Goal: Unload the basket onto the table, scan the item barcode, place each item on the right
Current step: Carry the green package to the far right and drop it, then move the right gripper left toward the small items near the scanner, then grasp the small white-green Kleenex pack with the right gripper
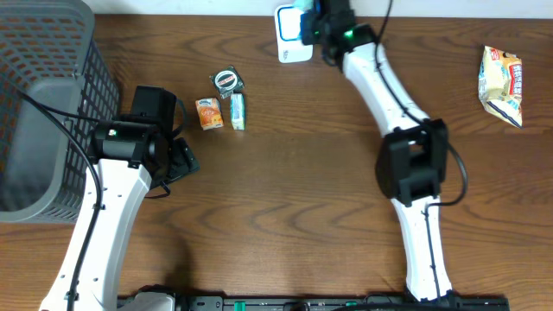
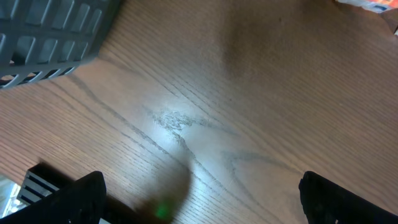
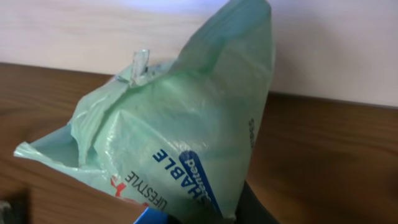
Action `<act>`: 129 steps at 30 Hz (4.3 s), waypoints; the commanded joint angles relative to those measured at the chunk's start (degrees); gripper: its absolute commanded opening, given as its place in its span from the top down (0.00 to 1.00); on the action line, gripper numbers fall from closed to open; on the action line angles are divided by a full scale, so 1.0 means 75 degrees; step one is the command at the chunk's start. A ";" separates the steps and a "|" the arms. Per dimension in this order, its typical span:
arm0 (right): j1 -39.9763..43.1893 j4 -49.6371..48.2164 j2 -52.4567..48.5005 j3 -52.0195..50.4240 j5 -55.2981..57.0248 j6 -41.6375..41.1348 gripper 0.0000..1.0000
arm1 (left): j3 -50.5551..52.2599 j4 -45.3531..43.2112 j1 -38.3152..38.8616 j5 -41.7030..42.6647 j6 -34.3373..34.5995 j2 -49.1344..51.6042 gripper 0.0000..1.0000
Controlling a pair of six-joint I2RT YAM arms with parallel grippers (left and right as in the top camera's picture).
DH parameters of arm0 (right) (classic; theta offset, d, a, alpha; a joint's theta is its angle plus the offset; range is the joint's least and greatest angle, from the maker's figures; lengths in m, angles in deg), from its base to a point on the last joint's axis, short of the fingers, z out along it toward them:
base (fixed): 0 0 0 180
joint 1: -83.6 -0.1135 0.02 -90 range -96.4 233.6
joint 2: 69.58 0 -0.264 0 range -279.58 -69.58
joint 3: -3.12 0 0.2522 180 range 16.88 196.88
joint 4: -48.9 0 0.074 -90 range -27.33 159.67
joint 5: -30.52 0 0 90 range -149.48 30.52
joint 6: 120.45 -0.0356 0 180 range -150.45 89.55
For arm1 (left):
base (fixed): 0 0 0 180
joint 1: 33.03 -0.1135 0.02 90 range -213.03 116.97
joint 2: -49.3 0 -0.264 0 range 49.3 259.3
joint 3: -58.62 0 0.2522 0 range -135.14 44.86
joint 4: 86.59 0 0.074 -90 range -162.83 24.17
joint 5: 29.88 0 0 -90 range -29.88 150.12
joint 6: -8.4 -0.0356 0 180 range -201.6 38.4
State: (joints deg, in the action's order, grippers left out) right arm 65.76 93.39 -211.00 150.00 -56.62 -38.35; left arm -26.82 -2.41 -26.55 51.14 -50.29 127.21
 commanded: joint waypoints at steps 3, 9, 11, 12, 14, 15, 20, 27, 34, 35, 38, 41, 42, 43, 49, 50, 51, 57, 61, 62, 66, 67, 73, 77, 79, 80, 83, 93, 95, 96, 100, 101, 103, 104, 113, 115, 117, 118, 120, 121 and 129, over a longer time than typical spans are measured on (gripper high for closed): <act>0.0921 0.1495 0.1166 0.0192 0.1163 0.0638 0.99 | 0.0029 0.0026 -0.0026 -0.0073 0.0041 0.0009 0.02; 0.1807 0.3535 0.1105 0.0184 0.1813 0.1737 0.99 | 0.0029 0.0026 -0.0026 -0.0073 0.0041 0.0009 0.02; 0.2127 0.4025 0.1081 0.0175 0.1813 0.1868 0.99 | 0.0029 0.0026 -0.0026 -0.0073 0.0041 0.0009 0.02; 0.2256 0.4176 0.1067 0.0154 0.1810 0.1868 0.99 | 0.0029 0.0026 -0.0026 -0.0073 0.0041 0.0009 0.02; 0.2535 0.4462 0.1067 0.0061 0.1810 0.1868 0.99 | 0.0029 0.0026 -0.0026 -0.0073 0.0041 0.0009 0.03; 0.2669 0.4572 0.1067 -0.0009 0.1810 0.1868 0.99 | 0.0029 0.0026 -0.0026 -0.0073 0.0038 0.0009 0.02; 0.3308 0.5004 0.1067 -0.0321 0.2162 0.1859 0.99 | 0.0029 0.0026 -0.0026 -0.0073 0.0041 0.0009 0.02; 0.3928 0.5406 0.1067 -0.0568 0.2095 0.1411 0.40 | 0.0029 0.0026 -0.0026 -0.0073 0.0041 0.0009 0.02; 0.3818 0.5383 0.1067 -0.0568 0.0207 0.1346 0.10 | 0.0029 0.0026 -0.0026 -0.0073 0.0041 0.0009 0.02; 0.3756 0.5324 0.1067 -0.0568 -0.0341 0.1346 0.11 | 0.0029 0.0026 -0.0026 -0.0073 0.0038 0.0009 0.02; 0.3547 0.5173 0.1072 -0.0545 -0.1804 0.1276 0.12 | 0.0029 0.0026 -0.0026 -0.0073 0.0041 0.0009 0.02; 0.3284 0.4919 0.1099 -0.0458 -0.3276 0.0796 0.13 | 0.0029 0.0026 -0.0026 -0.0073 0.0041 0.0009 0.02; 0.3191 0.4782 0.1116 -0.0458 -0.3637 0.0632 0.13 | 0.0029 0.0026 -0.0026 -0.0073 0.0041 0.0009 0.03; 0.3075 0.4616 0.1131 -0.0458 -0.3966 0.0458 0.14 | 0.0029 0.0026 -0.0026 -0.0073 0.0038 0.0009 0.02; 0.2261 0.4234 0.1145 -0.0460 -0.4957 -0.0379 0.14 | 0.0029 0.0026 -0.0026 -0.0073 0.0041 0.0009 0.03; 0.2136 0.4249 0.1142 -0.0460 -0.4957 -0.0373 0.14 | 0.0029 0.0026 -0.0026 -0.0073 0.0041 0.0009 0.02; 0.1851 0.4246 0.1142 -0.0463 -0.4940 -0.0370 0.11 | 0.0029 0.0026 -0.0026 -0.0073 0.0038 0.0009 0.02; 0.0580 0.4188 0.1139 -0.0478 -0.3905 -0.0370 0.01 | 0.0029 0.0026 -0.0026 -0.0073 0.0041 0.0009 0.02; -0.0152 0.4010 0.1107 -0.0481 -0.3217 -0.0414 0.01 | 0.0029 0.0026 -0.0026 -0.0073 0.0041 0.0009 0.02; -0.0306 0.3917 0.1087 -0.0481 -0.3194 -0.0495 0.01 | 0.0029 0.0026 -0.0026 -0.0073 0.0038 0.0009 0.02; -0.0903 0.3305 0.0953 -0.0481 -0.3177 -0.1017 0.01 | 0.0029 0.0026 -0.0026 -0.0073 0.0041 0.0009 0.02; -0.1011 0.3159 0.0901 -0.0481 -0.3159 -0.1157 0.01 | 0.0029 0.0026 -0.0026 -0.0073 0.0041 0.0009 0.02; -0.1661 0.2238 0.0595 -0.0481 -0.3162 -0.1824 0.02 | 0.0029 0.0026 -0.0026 -0.0073 0.0041 0.0009 0.03; -0.2098 0.2049 0.0303 -0.0481 -0.2463 -0.2224 0.07 | 0.0029 0.0026 -0.0026 -0.0073 0.0041 0.0009 0.02; -0.2276 0.2055 0.0146 -0.0481 -0.1973 -0.2291 0.09 | 0.0029 0.0026 -0.0026 -0.0073 0.0041 0.0009 0.03; -0.2337 0.2052 0.0082 -0.0481 -0.1816 -0.2291 0.09 | 0.0029 0.0026 -0.0026 -0.0073 0.0041 0.0009 0.02; -0.2460 0.2046 -0.0073 -0.0481 -0.1504 -0.2294 0.10 | 0.0029 0.0026 -0.0026 -0.0073 0.0041 0.0009 0.02; -0.2600 0.2075 -0.0787 -0.0481 -0.1469 -0.2317 0.51 | 0.0029 0.0026 -0.0026 -0.0073 0.0041 0.0009 0.02; -0.2597 0.2159 -0.0833 -0.0481 -0.1480 -0.2314 0.58 | 0.0029 0.0026 -0.0026 -0.0073 0.0041 0.0009 0.02; -0.2597 0.2197 -0.0833 -0.0481 -0.1480 -0.2314 0.65 | 0.0029 0.0026 -0.0026 -0.0073 0.0041 0.0009 0.02; -0.2486 0.2591 -0.0810 -0.0463 -0.1480 -0.2314 0.86 | 0.0029 0.0026 -0.0026 -0.0073 0.0041 0.0009 0.02; -0.2390 0.2850 -0.0766 -0.0455 -0.1480 -0.2314 0.89 | 0.0029 0.0026 -0.0026 -0.0073 0.0041 0.0009 0.03; -0.2218 0.3261 -0.0691 -0.0455 -0.1480 -0.2314 0.92 | 0.0029 0.0026 -0.0026 -0.0073 0.0041 0.0009 0.02; -0.2124 0.3462 -0.0632 -0.0455 -0.1483 -0.2314 0.92 | 0.0029 0.0026 -0.0026 -0.0073 0.0041 0.0009 0.03; -0.1099 0.5948 -0.0335 -0.0455 -0.1521 -0.1320 0.82 | 0.0029 0.0026 -0.0026 -0.0073 0.0041 0.0009 0.03; -0.0918 0.6478 -0.0329 -0.0455 -0.1518 -0.1049 0.80 | 0.0029 0.0026 -0.0026 -0.0073 0.0041 0.0009 0.02; -0.0705 0.7085 -0.0329 -0.0455 -0.1510 -0.0799 0.73 | 0.0029 0.0026 -0.0026 -0.0073 0.0041 0.0009 0.02; -0.0650 0.7236 -0.0329 -0.0455 -0.1513 -0.0708 0.69 | 0.0029 0.0026 -0.0026 -0.0073 0.0038 0.0009 0.02; -0.0545 0.7487 -0.0329 -0.0455 -0.1480 -0.0592 0.59 | 0.0029 0.0026 -0.0026 -0.0073 0.0041 0.0009 0.03; -0.0501 0.7586 -0.0329 -0.0455 -0.1411 -0.0589 0.51 | 0.0029 0.0026 -0.0026 -0.0073 0.0041 0.0009 0.02; -0.0230 0.7729 -0.0329 -0.0455 -0.1055 -0.0460 0.39 | 0.0029 0.0026 -0.0026 -0.0073 0.0041 0.0009 0.02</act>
State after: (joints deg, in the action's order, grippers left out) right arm 62.90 151.35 -214.91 146.51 -65.96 -43.53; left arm -26.82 -2.39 -26.55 51.14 -50.29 127.21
